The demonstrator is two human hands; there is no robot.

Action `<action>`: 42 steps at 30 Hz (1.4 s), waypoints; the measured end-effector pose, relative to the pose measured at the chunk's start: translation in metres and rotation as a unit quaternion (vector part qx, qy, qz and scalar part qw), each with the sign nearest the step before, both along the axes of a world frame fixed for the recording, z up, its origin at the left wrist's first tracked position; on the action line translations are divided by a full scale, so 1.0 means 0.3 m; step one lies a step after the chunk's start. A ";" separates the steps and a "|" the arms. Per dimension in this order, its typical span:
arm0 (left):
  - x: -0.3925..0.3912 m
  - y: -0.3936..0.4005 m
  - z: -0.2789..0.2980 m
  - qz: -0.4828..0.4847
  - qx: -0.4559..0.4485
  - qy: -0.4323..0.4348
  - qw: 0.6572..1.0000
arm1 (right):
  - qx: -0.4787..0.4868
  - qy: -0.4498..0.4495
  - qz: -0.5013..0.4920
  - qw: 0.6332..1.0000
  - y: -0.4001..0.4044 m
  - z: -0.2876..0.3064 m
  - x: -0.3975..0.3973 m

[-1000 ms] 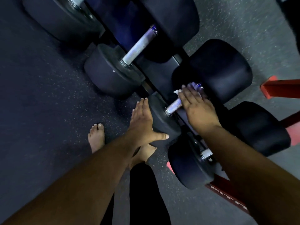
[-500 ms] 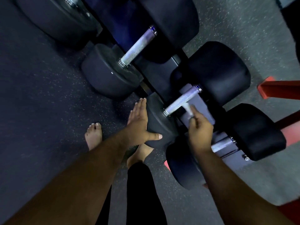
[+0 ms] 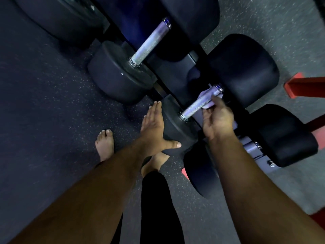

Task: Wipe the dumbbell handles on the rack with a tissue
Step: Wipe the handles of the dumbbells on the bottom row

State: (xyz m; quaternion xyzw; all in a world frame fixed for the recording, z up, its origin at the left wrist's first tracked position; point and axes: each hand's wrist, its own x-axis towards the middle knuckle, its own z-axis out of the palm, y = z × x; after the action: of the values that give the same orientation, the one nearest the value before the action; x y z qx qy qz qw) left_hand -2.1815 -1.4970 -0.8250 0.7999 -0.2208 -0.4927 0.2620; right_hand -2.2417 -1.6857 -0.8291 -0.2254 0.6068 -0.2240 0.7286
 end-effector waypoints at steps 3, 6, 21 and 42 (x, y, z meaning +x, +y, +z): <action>-0.003 0.002 0.002 -0.005 0.004 -0.007 1.000 | -0.047 0.071 0.125 0.989 0.122 0.022 0.006; -0.005 0.003 0.001 -0.013 0.007 -0.014 1.000 | -0.060 0.086 0.114 0.988 0.139 0.046 0.043; -0.004 0.006 -0.002 -0.010 0.001 -0.015 1.000 | -0.032 0.134 -0.008 0.990 -0.004 0.048 0.124; -0.001 0.002 0.007 -0.013 0.009 -0.011 1.000 | -0.087 0.225 0.353 0.904 0.142 -0.019 -0.100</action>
State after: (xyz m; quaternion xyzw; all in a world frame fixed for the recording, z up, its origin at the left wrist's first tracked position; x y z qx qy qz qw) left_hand -2.1817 -1.4963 -0.8227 0.8045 -0.2297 -0.4896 0.2456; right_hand -2.2716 -1.6430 -0.8348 -0.5315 0.6137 0.0526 0.5815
